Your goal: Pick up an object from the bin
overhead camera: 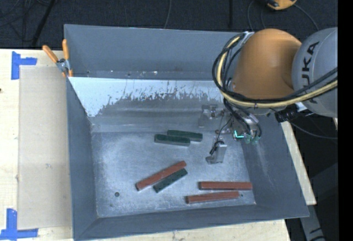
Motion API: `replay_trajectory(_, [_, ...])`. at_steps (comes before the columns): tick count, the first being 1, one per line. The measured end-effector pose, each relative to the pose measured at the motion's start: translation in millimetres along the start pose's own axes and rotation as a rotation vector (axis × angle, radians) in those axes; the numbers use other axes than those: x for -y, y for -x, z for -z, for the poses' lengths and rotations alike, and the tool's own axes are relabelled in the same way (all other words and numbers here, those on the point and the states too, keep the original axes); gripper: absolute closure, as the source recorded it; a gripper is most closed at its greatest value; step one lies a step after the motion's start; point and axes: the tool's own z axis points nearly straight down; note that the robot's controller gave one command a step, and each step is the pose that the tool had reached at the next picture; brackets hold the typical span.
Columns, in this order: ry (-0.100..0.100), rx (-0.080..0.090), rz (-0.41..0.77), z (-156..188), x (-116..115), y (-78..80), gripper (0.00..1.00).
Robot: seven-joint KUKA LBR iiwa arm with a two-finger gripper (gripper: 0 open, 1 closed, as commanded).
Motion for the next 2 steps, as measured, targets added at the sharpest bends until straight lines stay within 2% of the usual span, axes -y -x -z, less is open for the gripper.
replay_trajectory(1, [0.0, 0.006, 0.0, 3, 0, 1.4, 0.0])
replay_trajectory(2, [-0.001, 0.014, 0.04, -35, -5, -3.6, 0.0])
